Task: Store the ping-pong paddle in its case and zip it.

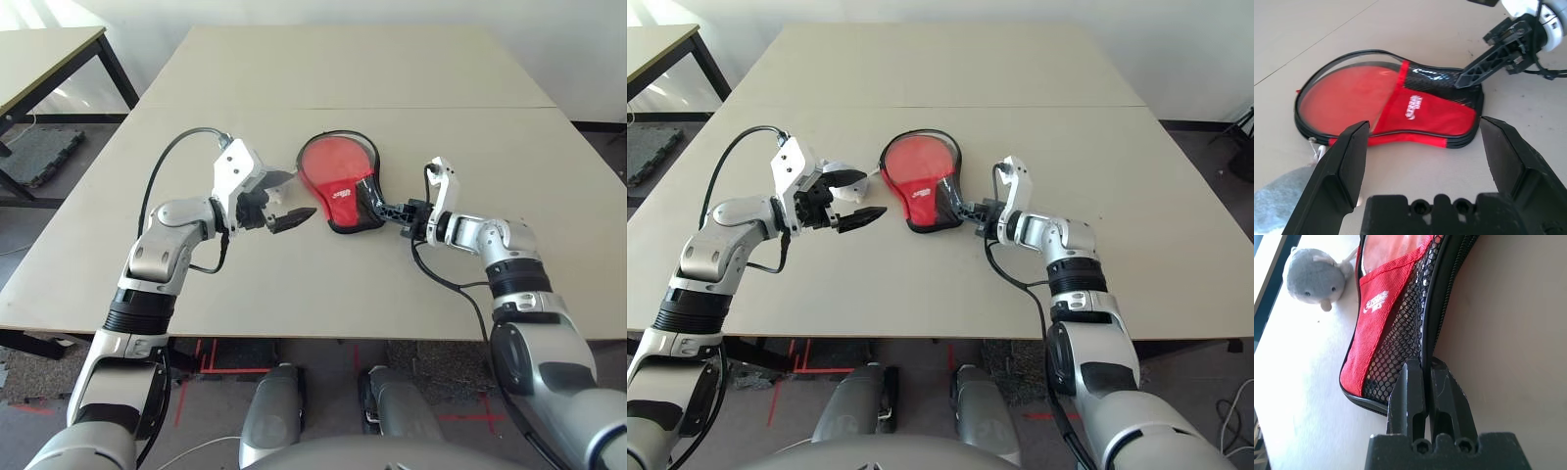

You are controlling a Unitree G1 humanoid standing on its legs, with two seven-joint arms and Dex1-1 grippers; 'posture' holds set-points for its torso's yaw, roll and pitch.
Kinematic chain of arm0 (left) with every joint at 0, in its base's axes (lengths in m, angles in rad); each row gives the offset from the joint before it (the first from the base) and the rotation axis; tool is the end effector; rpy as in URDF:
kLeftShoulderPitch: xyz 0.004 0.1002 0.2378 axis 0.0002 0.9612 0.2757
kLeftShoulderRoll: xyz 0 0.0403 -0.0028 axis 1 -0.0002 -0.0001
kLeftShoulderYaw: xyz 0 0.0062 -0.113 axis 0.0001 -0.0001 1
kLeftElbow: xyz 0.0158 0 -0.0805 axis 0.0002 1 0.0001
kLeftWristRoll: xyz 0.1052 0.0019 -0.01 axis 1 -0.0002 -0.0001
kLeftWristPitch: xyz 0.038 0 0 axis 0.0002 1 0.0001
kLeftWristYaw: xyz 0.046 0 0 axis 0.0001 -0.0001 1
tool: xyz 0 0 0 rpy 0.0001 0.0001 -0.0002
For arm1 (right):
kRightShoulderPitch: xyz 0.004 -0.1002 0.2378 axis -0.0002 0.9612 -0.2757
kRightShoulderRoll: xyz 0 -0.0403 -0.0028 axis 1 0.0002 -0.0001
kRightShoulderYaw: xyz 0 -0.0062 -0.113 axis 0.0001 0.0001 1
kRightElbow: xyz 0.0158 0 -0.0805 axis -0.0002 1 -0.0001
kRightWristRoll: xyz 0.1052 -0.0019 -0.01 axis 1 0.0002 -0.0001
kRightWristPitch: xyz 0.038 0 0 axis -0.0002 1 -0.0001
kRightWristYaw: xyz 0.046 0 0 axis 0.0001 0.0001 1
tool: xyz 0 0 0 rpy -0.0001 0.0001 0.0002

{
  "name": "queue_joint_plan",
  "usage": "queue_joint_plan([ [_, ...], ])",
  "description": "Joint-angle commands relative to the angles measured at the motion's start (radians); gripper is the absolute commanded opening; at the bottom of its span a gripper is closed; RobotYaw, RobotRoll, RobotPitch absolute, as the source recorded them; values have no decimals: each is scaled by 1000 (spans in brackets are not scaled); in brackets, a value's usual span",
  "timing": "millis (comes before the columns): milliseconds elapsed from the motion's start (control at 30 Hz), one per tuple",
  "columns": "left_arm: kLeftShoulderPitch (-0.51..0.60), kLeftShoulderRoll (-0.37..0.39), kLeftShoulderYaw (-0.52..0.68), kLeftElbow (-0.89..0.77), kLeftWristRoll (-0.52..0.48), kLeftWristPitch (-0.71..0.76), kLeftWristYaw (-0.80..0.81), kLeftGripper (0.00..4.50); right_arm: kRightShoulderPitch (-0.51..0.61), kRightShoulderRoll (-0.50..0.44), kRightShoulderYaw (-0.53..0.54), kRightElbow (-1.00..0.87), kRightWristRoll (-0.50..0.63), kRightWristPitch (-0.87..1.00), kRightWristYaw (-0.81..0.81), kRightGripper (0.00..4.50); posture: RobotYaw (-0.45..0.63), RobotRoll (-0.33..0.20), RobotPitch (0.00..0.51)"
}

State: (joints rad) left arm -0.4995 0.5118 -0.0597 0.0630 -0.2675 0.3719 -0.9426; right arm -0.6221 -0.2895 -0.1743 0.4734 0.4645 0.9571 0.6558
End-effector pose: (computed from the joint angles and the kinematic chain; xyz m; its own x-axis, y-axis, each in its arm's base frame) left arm 0.2943 0.2121 0.1494 0.5434 -0.8168 -0.1935 0.8379 0.5137 0.1846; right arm 0.3121 -0.2048 0.0838 0.6157 0.6978 -0.3661 -0.3954 0.6754 0.6224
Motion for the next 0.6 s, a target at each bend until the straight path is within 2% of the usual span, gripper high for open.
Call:
queue_joint_plan([
  [33, -9, 1, -17, 21, 6, -7, -9, 4500, 63, -22, -7, -44, 19, 85, -20, 31, 97, 0, 99],
  [600, -33, -20, -35, 91, 10, -67, -23, 4500, 292, -165, -54, -450, 192, 382, -39, 31, 64, 0, 90],
])
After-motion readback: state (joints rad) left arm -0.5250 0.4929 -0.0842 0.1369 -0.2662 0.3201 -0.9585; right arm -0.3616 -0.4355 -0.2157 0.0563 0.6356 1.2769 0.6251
